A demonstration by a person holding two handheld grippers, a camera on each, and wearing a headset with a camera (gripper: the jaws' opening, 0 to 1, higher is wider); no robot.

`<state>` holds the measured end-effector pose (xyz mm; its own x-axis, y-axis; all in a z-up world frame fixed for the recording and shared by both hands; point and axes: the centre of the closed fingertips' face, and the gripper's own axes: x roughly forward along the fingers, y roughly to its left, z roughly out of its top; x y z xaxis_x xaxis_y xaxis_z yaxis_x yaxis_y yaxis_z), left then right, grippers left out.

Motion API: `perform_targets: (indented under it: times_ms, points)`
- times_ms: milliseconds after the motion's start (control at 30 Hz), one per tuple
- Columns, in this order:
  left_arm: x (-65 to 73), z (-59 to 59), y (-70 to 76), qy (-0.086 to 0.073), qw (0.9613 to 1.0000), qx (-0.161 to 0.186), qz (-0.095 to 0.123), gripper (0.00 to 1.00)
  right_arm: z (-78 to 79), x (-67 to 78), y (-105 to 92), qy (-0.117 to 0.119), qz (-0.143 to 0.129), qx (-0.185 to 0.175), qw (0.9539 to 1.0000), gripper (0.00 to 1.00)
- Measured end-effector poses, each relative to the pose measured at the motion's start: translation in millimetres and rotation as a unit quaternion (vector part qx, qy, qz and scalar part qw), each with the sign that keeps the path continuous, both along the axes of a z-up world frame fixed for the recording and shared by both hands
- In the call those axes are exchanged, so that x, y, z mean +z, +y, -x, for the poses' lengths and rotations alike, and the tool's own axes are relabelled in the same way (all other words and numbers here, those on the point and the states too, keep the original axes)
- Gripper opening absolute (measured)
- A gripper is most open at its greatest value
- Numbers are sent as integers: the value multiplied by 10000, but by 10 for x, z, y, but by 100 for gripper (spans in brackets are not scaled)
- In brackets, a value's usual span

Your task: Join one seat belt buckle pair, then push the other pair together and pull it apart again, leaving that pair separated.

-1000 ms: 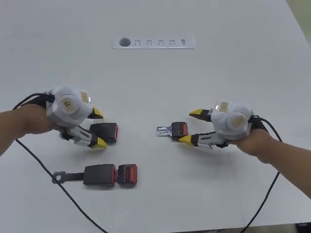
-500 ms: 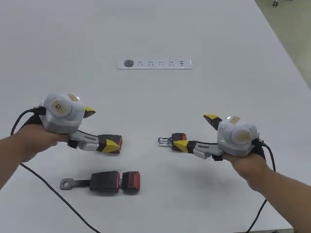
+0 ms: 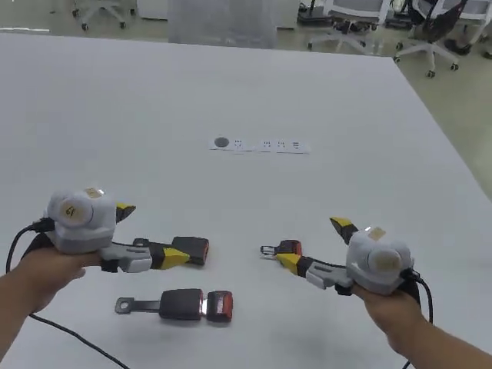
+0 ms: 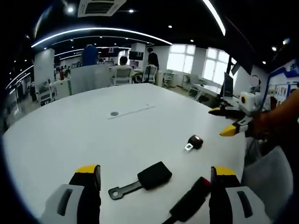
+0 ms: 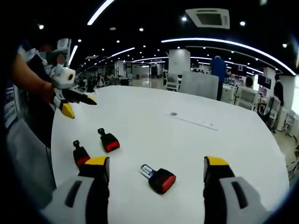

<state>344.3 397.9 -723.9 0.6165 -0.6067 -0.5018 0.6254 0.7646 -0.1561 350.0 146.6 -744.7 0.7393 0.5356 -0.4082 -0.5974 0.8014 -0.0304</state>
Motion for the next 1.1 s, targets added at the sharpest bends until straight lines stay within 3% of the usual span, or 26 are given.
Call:
perform_targets:
  times_ms: [267,367,467,733,1100]
  points:
    - [-59,365,122,-10,9999,47,-142,100,237,2,57,-74,96,98,9999,91]
    - [-20,470,133,-100,9999,10,-132,100,319,12,46,-89,180,158,9997,91]
    - [6,530,162,-205,9997,-11,-150,100,391,37,29,-132,286,229,9992,92]
    - [5,654,241,-265,9995,47,-188,100,533,72,-14,-196,435,342,9983,93]
    - [2,774,342,-339,9989,319,-112,100,673,21,-142,-98,213,-19,9997,94]
